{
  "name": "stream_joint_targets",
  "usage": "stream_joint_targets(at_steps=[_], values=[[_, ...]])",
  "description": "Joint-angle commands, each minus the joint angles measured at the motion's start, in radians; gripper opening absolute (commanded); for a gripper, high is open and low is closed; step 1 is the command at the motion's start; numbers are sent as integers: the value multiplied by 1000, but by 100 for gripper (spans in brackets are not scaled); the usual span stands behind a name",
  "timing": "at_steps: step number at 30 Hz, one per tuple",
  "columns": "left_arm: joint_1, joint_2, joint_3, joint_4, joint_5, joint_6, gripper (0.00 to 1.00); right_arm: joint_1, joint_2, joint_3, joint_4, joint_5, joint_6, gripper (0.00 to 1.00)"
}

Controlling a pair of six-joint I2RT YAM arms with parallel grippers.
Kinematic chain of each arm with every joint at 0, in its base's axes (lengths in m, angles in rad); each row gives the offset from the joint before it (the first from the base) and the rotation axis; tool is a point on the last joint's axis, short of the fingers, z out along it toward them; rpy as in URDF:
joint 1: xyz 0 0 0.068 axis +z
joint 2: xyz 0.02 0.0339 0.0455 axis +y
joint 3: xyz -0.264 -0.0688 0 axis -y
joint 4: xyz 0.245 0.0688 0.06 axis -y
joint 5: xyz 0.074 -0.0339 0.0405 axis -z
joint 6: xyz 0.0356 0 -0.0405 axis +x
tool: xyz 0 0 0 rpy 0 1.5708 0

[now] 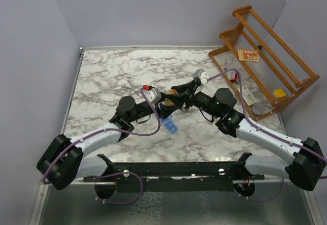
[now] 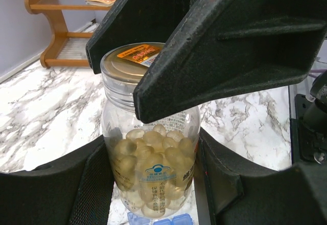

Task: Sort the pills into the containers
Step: Unscrew the lid of the pill bottle.

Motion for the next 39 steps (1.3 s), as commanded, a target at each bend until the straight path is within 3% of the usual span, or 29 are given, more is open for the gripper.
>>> stream_joint_targets(at_steps=[1, 4, 12, 25, 29, 32, 35, 39], values=[[-5, -18, 54, 42, 160, 26, 0, 8, -18, 42, -79, -89, -75, 8], [-5, -17, 74, 49, 265, 9, 0, 8, -43, 32, -90, -145, -98, 1], [-5, -7, 81, 93, 514, -20, 0, 7, -110, -6, -90, -245, -120, 1], [-30, -30, 99, 115, 897, -17, 0, 7, -178, 22, -234, -665, -228, 3], [-42, -40, 99, 116, 922, -12, 0, 7, -195, 21, -242, -629, -254, 22], [-41, -43, 87, 117, 872, -5, 0, 7, -225, 15, -227, -537, -247, 50], [-41, -19, 79, 117, 804, 1, 0, 8, -277, -11, -157, -464, -216, 67], [-41, 44, 90, 117, 758, -3, 0, 8, -316, 4, -131, -365, -181, 72]])
